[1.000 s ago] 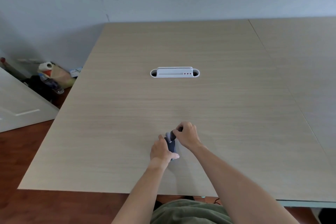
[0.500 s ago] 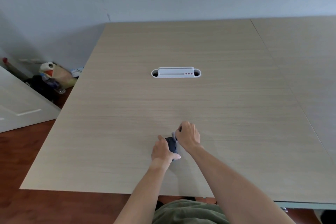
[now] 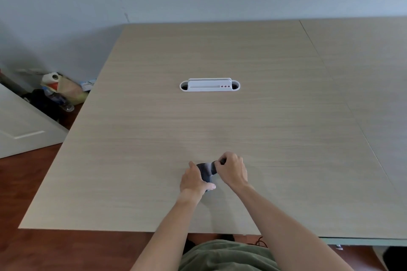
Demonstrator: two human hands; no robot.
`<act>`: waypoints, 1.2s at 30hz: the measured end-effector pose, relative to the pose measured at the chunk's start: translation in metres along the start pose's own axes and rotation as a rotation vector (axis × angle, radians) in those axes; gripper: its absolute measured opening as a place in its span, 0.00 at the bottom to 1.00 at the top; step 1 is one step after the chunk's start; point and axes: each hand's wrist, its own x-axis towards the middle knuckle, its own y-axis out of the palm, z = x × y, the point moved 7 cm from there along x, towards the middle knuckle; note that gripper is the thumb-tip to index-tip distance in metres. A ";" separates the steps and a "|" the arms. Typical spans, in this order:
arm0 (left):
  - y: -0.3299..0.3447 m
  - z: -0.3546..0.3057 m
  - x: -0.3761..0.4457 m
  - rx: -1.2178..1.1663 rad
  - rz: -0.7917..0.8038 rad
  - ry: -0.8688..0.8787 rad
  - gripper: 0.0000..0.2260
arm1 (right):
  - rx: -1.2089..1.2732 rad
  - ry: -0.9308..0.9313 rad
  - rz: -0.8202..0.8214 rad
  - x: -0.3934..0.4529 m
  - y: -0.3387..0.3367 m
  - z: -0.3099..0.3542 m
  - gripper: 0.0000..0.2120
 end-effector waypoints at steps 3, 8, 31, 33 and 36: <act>0.003 0.001 -0.002 -0.004 0.006 0.000 0.33 | 0.064 0.006 -0.100 -0.006 -0.009 -0.011 0.03; 0.007 0.003 -0.002 0.025 0.011 0.000 0.34 | 0.155 0.012 -0.148 -0.011 -0.020 -0.028 0.02; 0.009 -0.006 -0.005 0.151 0.039 0.020 0.29 | -0.454 -0.315 0.007 -0.037 0.016 -0.052 0.20; 0.008 -0.006 -0.005 0.163 0.034 0.025 0.29 | -0.481 -0.305 0.052 -0.040 0.020 -0.054 0.20; 0.008 -0.005 -0.005 0.150 0.035 0.024 0.29 | -0.511 -0.272 0.098 -0.044 0.022 -0.060 0.21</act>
